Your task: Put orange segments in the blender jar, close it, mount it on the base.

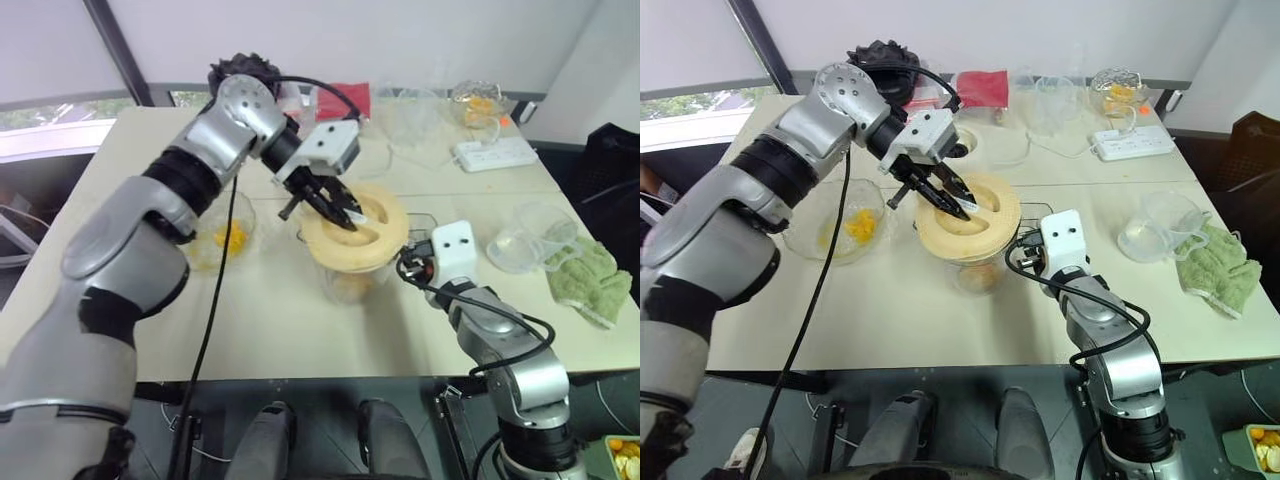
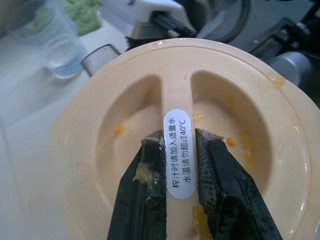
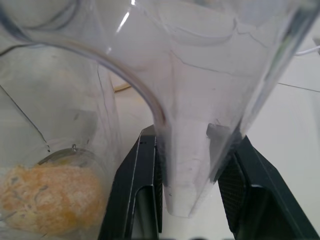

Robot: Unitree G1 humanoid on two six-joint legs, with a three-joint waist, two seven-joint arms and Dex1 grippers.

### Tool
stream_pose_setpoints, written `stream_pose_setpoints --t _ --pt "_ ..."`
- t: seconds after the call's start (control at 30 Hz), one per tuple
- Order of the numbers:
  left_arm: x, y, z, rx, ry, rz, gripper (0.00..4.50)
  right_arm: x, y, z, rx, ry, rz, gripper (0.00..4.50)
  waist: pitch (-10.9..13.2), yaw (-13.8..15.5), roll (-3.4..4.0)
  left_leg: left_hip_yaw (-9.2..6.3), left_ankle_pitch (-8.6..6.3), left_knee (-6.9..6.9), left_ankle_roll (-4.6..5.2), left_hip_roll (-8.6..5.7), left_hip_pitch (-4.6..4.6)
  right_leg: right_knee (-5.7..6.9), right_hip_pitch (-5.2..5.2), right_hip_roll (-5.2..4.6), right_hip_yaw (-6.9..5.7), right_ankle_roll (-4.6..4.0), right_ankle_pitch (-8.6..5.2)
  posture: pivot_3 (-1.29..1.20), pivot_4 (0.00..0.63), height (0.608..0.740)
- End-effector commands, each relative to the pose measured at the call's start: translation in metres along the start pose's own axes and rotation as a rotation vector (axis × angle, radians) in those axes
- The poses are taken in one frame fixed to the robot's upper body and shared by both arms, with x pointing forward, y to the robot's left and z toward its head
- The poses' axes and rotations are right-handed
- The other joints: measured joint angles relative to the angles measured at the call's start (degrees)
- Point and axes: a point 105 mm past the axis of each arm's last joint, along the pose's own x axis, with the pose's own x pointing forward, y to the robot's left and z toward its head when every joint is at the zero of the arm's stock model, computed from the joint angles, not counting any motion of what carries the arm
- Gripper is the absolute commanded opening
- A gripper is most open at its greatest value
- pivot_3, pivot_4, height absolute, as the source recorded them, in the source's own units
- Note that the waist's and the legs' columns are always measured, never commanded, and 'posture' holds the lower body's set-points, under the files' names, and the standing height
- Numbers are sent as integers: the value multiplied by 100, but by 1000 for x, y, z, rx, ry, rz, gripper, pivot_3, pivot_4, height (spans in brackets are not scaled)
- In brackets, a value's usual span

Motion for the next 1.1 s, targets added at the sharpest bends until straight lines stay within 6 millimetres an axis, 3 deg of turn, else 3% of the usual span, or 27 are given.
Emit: stream_pose_setpoints --t 0.03,0.33,0.5,0.8,1.1 --pt "1 0 -16 -32 65 11 273 -7 -8 0 -13 0 -45 918 3 -2 -4 -2 0 1 0 -1 -5 -1 -2 0 -1 0 0 0 150 740" --pt "14 -2 -13 -58 21 -23 273 -10 -11 -1 -9 8 -63 918 -6 10 11 -5 0 4 1 -4 -6 -1 0 -7 -1 4 -2 0 150 740" --pt "18 -3 -15 -167 3 -21 273 -10 -11 -1 -14 8 -64 918 -6 7 11 -6 -1 3 1 -6 -5 0 0 -8 -2 6 -4 0 150 740" --pt "7 13 -26 -358 102 247 273 -9 -7 -3 -27 9 -53 918 -7 1 12 -8 -1 2 1 -8 -3 1 4 -8 -2 10 -6 0 150 740" --pt "-6 15 -19 -517 112 436 273 -1 -4 1 -38 -7 -31 918 -10 -10 18 -12 -1 2 1 -7 25 1 31 -8 -5 11 -7 0 150 740"
